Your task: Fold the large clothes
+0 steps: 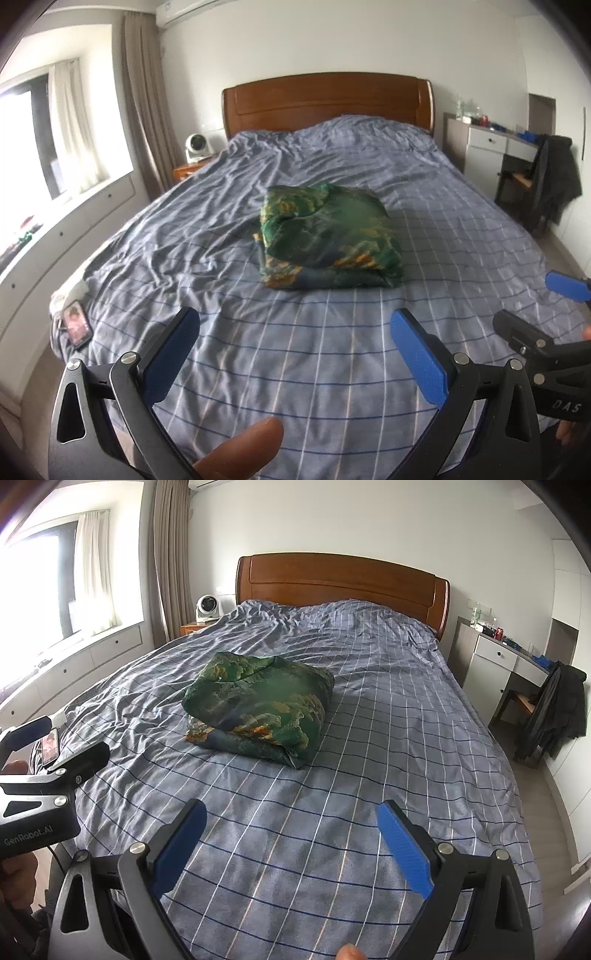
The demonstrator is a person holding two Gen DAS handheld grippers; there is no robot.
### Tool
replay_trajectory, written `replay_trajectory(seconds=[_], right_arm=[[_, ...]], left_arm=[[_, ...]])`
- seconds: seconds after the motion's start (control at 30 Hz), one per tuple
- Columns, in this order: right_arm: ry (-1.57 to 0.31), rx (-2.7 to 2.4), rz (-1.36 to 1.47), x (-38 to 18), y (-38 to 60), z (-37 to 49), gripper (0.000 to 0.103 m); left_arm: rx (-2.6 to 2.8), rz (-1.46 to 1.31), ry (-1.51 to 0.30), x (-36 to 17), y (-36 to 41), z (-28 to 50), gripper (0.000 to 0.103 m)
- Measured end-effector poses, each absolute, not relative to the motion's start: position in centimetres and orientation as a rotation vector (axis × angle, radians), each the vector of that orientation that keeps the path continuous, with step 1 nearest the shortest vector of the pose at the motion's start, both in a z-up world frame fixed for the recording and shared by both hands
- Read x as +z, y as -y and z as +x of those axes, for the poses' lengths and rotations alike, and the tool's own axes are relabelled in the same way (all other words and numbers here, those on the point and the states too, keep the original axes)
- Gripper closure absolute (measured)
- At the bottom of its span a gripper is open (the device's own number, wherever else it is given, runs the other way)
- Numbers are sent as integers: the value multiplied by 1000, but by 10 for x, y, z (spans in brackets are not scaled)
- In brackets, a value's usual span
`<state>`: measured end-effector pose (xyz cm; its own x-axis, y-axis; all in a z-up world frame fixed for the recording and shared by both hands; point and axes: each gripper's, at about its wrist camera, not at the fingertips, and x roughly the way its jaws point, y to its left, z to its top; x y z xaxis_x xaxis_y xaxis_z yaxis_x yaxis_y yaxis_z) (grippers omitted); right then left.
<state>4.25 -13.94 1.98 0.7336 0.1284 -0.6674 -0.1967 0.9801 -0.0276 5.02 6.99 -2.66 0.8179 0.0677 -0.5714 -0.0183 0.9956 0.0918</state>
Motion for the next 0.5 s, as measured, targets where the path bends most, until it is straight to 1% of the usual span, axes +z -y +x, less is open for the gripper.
replay_trajectory(seconds=[0.23, 0.5], right_arm=[[-685, 180, -109, 33, 135, 44, 8], [-706, 181, -122, 29, 132, 46, 8]], left_arm=[[77, 107, -641, -29, -66, 55, 0], [47, 61, -692, -32, -73, 57, 0]])
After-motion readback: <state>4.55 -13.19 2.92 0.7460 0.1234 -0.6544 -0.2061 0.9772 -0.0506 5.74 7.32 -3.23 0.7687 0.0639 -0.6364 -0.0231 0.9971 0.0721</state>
